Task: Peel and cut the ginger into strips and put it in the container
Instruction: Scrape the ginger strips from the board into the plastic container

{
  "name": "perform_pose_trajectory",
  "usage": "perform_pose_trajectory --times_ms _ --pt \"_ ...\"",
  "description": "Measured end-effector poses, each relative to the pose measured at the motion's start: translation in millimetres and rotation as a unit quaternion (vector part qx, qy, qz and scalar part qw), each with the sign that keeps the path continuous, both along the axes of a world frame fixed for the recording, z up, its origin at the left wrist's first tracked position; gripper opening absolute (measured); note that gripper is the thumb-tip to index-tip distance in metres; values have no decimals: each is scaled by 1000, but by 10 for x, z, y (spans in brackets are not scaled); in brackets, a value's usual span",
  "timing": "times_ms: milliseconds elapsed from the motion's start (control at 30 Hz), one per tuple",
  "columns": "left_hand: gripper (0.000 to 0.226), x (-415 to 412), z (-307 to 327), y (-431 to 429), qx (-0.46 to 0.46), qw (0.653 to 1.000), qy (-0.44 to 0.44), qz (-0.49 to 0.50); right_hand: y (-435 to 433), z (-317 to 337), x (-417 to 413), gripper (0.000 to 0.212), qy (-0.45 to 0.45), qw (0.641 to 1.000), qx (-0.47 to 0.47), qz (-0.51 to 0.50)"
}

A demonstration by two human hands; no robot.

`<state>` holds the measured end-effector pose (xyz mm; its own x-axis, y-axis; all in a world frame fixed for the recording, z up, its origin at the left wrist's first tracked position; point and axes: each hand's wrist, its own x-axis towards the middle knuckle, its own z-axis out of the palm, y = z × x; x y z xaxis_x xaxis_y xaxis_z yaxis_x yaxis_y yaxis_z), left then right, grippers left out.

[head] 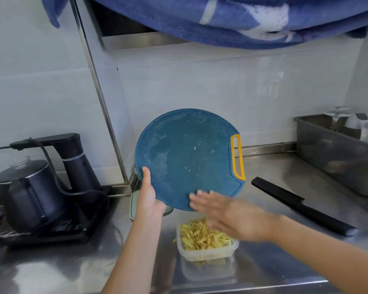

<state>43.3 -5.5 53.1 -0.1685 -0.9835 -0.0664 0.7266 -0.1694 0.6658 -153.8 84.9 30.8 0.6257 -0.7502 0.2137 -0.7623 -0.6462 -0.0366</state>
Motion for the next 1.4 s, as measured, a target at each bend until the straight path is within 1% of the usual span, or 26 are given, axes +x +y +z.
perform_pose_trajectory --times_ms 33,67,133,200,233,333,367,400,467,500,600,667,700,800,900,967,1000,1033,1100,1133,1167,1233,1333,1400 --pt "37 -5 13 2 5 1000 6 10 101 -75 16 55 -20 999 19 39" --pt "35 -15 24 5 18 1000 10 20 198 -109 35 48 -55 997 35 51" --pt "30 -42 45 4 49 998 9 38 322 -82 66 39 -184 982 49 -10" --pt "27 -79 60 11 79 996 9 49 358 2 53 18 -339 935 38 -98" --pt "26 -99 69 16 89 995 10 48 361 62 43 6 -386 912 33 -136" --pt "26 -167 124 47 104 994 2 35 344 209 -17 16 -458 863 10 -212" --pt "27 -192 143 54 106 994 -6 32 339 252 -39 17 -490 839 4 -238" --pt "28 -218 163 63 109 994 -13 30 341 282 -63 22 -524 809 -2 -264" --pt "28 -278 196 86 118 992 -33 32 355 278 -125 44 -591 740 -2 -323" --pt "27 -315 210 97 124 991 -42 31 376 271 -152 51 -616 706 13 -349" --pt "20 -457 268 167 141 988 -54 18 465 228 -207 57 -659 628 126 -394" --pt "23 -574 288 196 142 987 -74 9 492 207 -254 56 -687 575 186 -404" --pt "26 -634 279 189 145 986 -83 7 496 206 -285 55 -697 554 202 -409" --pt "30 -792 236 157 158 982 -104 -4 482 176 -381 47 -714 518 230 -410" --pt "31 -917 210 116 173 978 -114 -4 457 107 -447 33 -756 483 219 -383" --pt "33 -985 204 98 191 976 -101 -5 426 60 -491 26 -773 477 198 -368" --pt "33 -1024 201 100 204 975 -93 -11 404 47 -511 23 -785 467 189 -361" --pt "33 -1064 201 108 211 974 -84 -21 371 40 -537 21 -807 443 178 -347" --pt "36 -1133 210 140 216 974 -61 -46 292 51 -599 20 -865 366 156 -305" --pt "39 -1153 216 141 217 973 -51 -58 247 63 -642 21 -885 337 147 -287" --pt "44 -1158 213 129 215 973 -50 -70 210 70 -680 23 -894 321 144 -276" --pt "48 -1114 211 66 201 973 -58 -96 131 60 -744 26 -901 306 156 -264" --pt "45 -925 208 -13 180 970 -73 -145 7 -30 -804 33 -899 303 175 -263" --pt "50 -739 218 -12 168 960 -131 -183 -66 -110 -823 34 -897 300 178 -272"
